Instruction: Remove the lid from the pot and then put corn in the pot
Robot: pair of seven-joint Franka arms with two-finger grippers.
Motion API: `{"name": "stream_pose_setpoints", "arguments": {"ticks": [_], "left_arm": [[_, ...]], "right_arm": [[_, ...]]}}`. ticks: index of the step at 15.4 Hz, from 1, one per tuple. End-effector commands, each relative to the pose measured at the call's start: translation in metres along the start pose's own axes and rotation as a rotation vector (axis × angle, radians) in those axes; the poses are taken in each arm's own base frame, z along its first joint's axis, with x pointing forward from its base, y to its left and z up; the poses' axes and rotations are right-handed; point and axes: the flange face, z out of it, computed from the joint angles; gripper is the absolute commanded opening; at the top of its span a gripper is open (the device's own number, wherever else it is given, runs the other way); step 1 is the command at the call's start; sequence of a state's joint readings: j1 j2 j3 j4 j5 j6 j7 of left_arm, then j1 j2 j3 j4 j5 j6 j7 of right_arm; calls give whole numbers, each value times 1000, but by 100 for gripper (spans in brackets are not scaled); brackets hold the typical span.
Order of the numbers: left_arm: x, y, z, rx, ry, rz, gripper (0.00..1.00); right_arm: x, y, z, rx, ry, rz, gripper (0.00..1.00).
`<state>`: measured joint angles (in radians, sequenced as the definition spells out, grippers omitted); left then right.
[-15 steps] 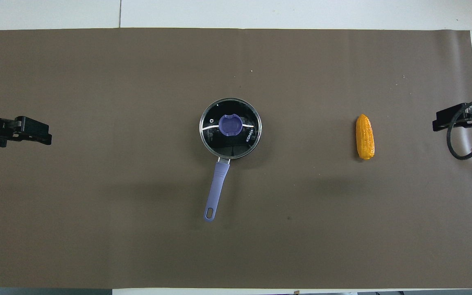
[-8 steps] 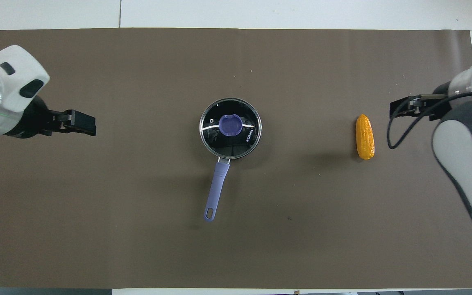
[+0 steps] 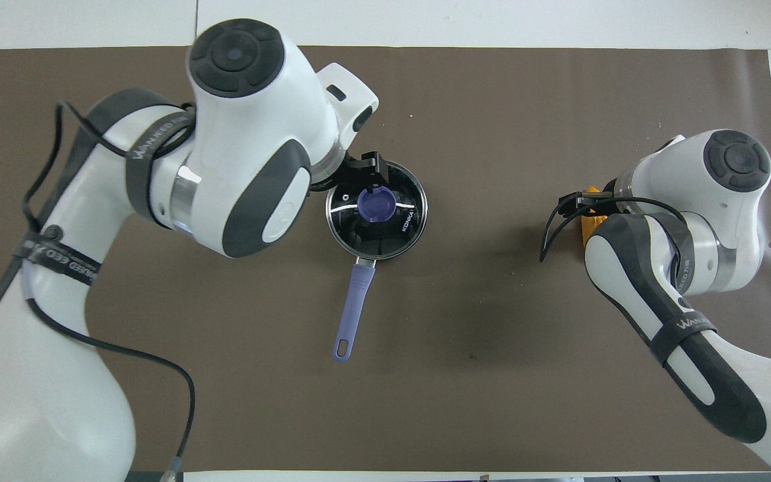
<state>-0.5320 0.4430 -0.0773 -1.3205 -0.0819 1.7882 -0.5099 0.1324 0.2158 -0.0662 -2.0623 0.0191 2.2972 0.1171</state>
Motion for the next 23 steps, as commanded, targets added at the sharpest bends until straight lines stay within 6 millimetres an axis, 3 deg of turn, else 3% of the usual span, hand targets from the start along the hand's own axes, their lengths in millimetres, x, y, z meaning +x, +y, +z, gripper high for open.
{"name": "stream_pose_setpoints", "arguments": {"ticks": [1, 5, 6, 10, 12, 16, 17, 19, 21, 23], "left_arm": [[5, 22, 17, 5, 12, 12, 100], [5, 34, 46, 72, 31, 56, 100], [4, 36, 51, 88, 34, 67, 100], [8, 37, 60, 80, 51, 69, 100], [9, 37, 66, 84, 46, 69, 100], [9, 37, 71, 89, 49, 73, 100], [8, 38, 74, 91, 46, 74, 100], [7, 38, 75, 92, 44, 75, 100], [6, 40, 75, 93, 42, 78, 96], [5, 40, 77, 102, 45, 83, 93]], "right_arm": [[-1, 10, 10, 3, -4, -55, 100], [-6, 12, 19, 0, -24, -61, 100], [-7, 15, 22, 0, -28, -71, 93], [-9, 20, 27, -1, -39, -75, 60], [-10, 20, 29, -2, -44, -75, 53], [-10, 19, 30, -5, -53, -83, 0], [-8, 15, 27, -8, -59, -91, 0], [10, 5, -1, -10, -78, -96, 0], [34, -26, -45, -8, -105, -131, 0], [51, -41, -72, -12, -123, -139, 0]]}}
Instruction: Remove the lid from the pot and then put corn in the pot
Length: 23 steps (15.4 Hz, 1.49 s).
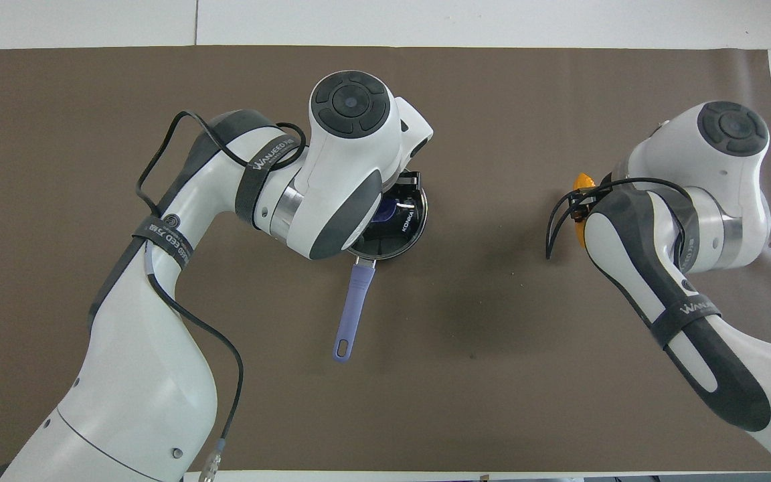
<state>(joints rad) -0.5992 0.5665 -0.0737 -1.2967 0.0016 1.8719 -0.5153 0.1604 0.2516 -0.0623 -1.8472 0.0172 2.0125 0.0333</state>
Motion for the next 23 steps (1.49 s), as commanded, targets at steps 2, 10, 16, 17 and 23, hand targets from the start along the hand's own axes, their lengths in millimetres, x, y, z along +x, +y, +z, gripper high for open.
{"name": "stream_pose_setpoints", "arguments": {"ticks": [2, 10, 16, 17, 23], "left_arm": [[-1, 4, 5, 31, 24, 13, 83], [-5, 8, 8, 32, 18, 20, 23], [-12, 9, -5, 32, -17, -5, 0], [-13, 5, -13, 25, -30, -16, 0], [-2, -86, -114, -24, -32, -140, 0]], "right_arm": [[30, -42, -40, -15, -19, -44, 0], [26, -131, -67, -8, 15, 67, 0], [26, -133, -67, -3, 22, 71, 0], [26, -135, -68, -2, 28, 77, 0], [23, -159, -68, 18, 46, 120, 0]]}}
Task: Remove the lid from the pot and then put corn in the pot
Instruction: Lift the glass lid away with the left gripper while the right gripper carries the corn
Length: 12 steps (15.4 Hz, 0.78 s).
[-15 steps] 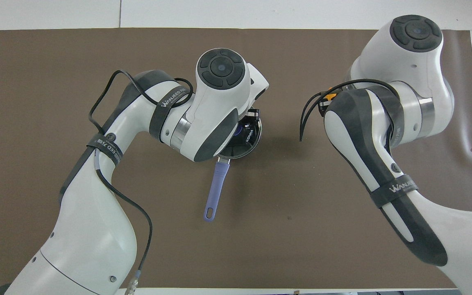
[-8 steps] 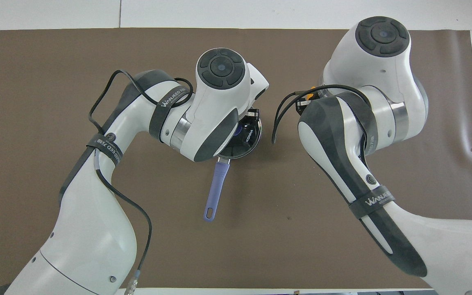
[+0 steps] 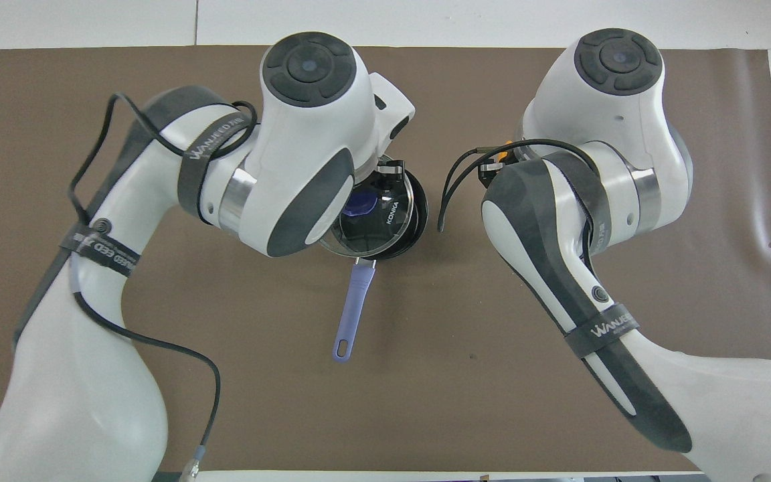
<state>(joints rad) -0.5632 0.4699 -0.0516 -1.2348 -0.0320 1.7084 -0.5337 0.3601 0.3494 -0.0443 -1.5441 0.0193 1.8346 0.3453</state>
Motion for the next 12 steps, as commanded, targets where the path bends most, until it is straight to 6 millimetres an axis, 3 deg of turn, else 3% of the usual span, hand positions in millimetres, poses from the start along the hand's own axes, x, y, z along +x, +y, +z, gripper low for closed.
{"name": "stream_pose_setpoints", "arguments": {"ticks": [1, 2, 4, 5, 6, 8, 10, 12], "left_arm": [[15, -75, -36, -12, -27, -86, 0], [21, -100, -47, -18, -23, -89, 0], [35, -171, -61, -25, -38, -54, 0], [40, -211, -55, -23, -55, -23, 0], [43, -256, -50, -26, -60, -5, 0], [42, -326, -40, -33, -59, 14, 0], [40, -373, -10, -28, -45, 8, 0], [31, -412, 30, -20, 5, 35, 0]], "right_arm": [[0, -23, 4, 25, 8, 39, 0], [-4, -38, 7, 30, 1, 48, 0], [-9, -62, 8, 48, 15, 69, 0], [-8, -73, 8, 60, 23, 85, 0], [-13, -96, 10, 65, 26, 83, 0], [-23, -142, 16, 68, 33, 87, 0], [-27, -166, 24, 82, 48, 118, 0], [-23, -173, 32, 104, 72, 122, 0]]}}
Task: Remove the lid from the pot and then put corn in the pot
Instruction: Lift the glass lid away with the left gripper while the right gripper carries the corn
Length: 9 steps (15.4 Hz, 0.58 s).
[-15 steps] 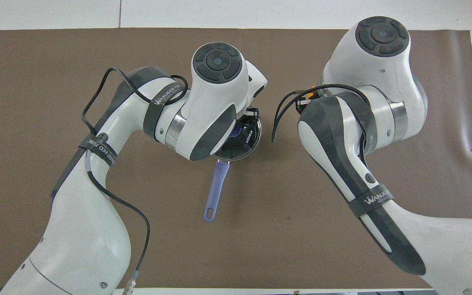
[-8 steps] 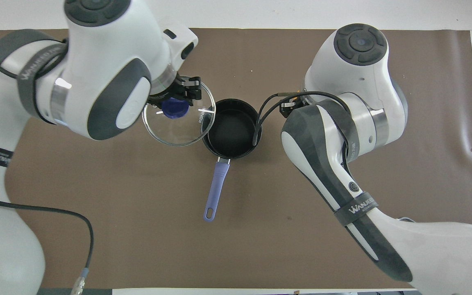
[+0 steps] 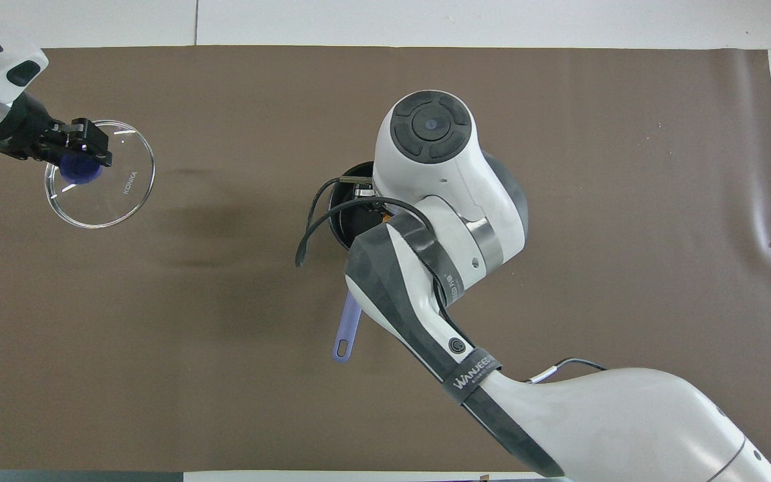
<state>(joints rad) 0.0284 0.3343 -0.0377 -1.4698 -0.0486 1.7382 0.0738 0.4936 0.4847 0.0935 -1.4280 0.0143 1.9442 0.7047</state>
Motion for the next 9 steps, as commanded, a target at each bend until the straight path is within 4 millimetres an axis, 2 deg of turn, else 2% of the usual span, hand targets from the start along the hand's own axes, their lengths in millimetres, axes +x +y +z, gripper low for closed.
{"name": "stream_pose_setpoints", "arguments": {"ticks": [1, 2, 3, 7, 8, 9], "left_arm": [[-31, -37, 52, -1, 58, 38, 0], [-36, -47, 67, 2, 63, 53, 0], [-36, -49, 78, 2, 62, 67, 0], [-37, -63, 100, 7, 78, 74, 0], [-37, -64, 103, 10, 79, 94, 0], [-38, -68, 113, 7, 68, 92, 0]], "right_arm": [[15, -8, 11, 29, 37, 20, 0], [11, -18, 13, 48, 54, 14, 0], [9, -22, 17, 61, 67, 9, 0], [7, -24, 30, 69, 72, 21, 0], [7, -23, 31, 67, 72, 22, 4], [6, -22, 34, 64, 70, 22, 27]]}}
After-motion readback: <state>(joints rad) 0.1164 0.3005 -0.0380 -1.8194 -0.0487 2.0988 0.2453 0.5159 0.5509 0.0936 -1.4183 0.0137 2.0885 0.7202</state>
